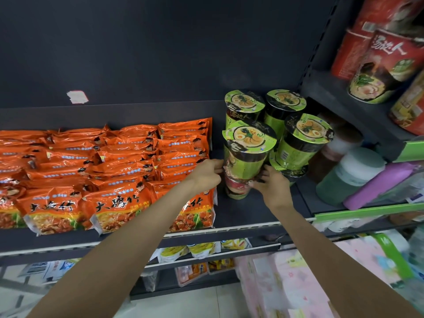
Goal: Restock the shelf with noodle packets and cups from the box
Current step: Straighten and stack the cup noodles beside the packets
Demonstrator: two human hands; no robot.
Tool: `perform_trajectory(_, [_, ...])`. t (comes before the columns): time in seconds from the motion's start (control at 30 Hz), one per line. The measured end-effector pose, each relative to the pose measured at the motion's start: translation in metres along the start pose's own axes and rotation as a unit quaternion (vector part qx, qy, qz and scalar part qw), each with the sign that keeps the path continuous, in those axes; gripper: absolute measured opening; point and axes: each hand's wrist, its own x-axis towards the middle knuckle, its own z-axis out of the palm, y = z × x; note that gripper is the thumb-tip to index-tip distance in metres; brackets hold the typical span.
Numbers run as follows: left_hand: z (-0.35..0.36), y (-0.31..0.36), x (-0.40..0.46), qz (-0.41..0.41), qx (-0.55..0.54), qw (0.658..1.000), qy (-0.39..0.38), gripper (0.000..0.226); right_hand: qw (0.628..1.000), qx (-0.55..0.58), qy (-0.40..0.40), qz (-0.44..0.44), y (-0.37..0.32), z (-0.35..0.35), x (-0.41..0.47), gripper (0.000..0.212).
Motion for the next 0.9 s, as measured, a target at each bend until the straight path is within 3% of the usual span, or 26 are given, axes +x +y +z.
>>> perform_trajectory(0.1, [0.007, 0.000, -0.001, -0.006, 0.002, 1.000, -0.016, 0.066, 1.000, -0.024, 0.012, 0.005, 0.001, -0.010, 0.005, 0.028])
perform_trajectory(0.2, [0.011, 0.004, 0.000, -0.008, -0.006, 1.000, -0.014, 0.063, 0.999, -0.049, -0.001, -0.009, 0.002, -0.010, 0.003, 0.021])
perform_trajectory(0.53, [0.008, 0.010, 0.007, 0.001, -0.006, 1.000, 0.009, 0.065, 1.000, -0.016, -0.024, -0.010, -0.005, -0.007, 0.000, 0.045])
perform_trajectory(0.77, [0.004, 0.003, -0.003, -0.018, 0.018, 1.000, -0.005, 0.062, 0.990, 0.037, -0.130, 0.027, -0.013, -0.014, 0.010, 0.071])
perform_trajectory(0.9, [-0.001, 0.008, -0.005, -0.018, 0.021, 1.000, -0.006, 0.056, 0.993, 0.053, -0.107, -0.001, -0.020, -0.019, 0.009, 0.066])
